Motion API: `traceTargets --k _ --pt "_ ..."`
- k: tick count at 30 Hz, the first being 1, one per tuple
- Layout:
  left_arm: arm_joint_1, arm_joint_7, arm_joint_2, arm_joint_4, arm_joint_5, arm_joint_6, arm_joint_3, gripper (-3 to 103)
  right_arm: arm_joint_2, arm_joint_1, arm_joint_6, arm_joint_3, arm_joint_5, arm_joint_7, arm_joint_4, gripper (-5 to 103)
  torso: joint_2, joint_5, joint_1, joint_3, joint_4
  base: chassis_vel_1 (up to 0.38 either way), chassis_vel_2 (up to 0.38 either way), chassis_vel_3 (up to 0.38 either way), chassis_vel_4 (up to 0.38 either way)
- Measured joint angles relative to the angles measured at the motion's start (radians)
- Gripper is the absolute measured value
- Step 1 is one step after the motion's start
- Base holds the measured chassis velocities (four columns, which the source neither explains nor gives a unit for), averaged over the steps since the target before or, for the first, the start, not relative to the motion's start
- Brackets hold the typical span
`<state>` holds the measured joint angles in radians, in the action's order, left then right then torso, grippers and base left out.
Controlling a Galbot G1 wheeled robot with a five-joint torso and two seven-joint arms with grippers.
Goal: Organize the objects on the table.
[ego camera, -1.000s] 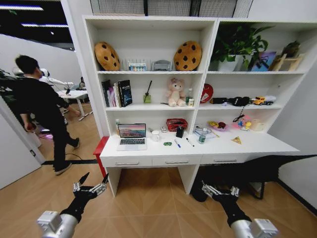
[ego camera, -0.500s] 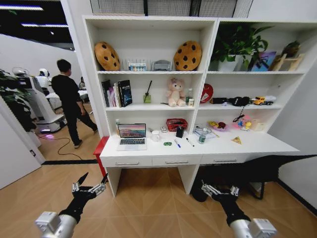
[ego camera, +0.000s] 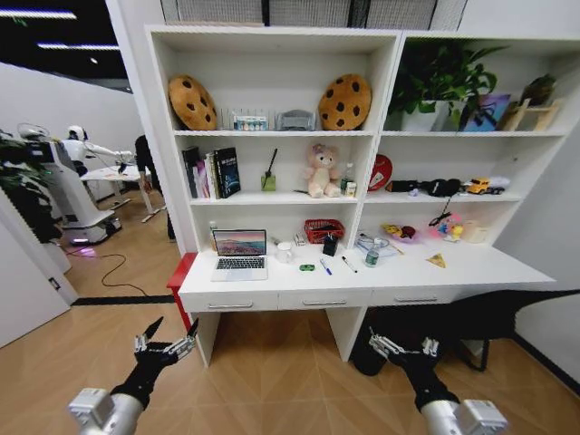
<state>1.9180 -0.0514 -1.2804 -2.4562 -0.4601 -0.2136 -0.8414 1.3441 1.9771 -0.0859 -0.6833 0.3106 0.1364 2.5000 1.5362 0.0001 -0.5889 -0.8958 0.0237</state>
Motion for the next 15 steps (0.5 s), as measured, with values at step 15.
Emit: traceTargets --k 15 --pt "-0.001 -0.001 -0.001 0.007 0.002 0.002 0.001 98 -0.001 0.003 0.018 0.006 0.000 -0.023 0.000 100 0.000 0.0007 0.000 0.000 0.0001 -0.287 0.287 0.277 -0.293"
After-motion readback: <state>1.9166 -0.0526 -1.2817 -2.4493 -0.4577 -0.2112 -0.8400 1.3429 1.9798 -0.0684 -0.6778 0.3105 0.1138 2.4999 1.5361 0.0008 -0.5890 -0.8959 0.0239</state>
